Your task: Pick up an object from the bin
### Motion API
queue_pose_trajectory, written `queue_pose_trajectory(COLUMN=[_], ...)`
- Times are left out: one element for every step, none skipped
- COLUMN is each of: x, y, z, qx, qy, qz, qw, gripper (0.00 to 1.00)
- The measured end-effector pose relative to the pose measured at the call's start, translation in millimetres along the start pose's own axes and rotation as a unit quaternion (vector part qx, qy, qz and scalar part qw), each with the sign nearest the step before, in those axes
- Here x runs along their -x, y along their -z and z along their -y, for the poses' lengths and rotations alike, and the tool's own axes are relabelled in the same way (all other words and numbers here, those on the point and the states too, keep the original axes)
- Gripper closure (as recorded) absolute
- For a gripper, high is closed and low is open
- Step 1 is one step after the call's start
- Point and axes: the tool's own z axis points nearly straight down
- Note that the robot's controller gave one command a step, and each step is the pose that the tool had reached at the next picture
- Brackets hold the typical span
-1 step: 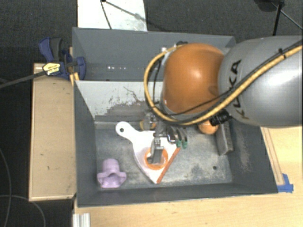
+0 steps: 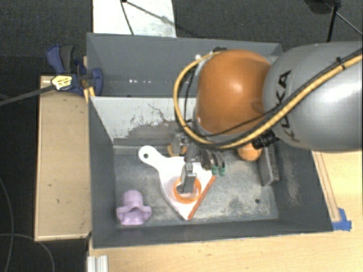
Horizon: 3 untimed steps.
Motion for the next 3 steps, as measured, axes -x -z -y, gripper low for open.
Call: queue_pose_trajectory(x=[9.2, 29.5, 31.1], y=[-42.2, -135.3, -161.1], z=[17.3, 66.9, 74.2], qx=[0.0, -0.001, 0.0], qy=[0.084, 0.19, 0.362], qz=[0.0013, 0.0021, 0.0006], qw=[0.9964, 0.9817, 0.9321], gripper=[0.0, 0.0, 0.0])
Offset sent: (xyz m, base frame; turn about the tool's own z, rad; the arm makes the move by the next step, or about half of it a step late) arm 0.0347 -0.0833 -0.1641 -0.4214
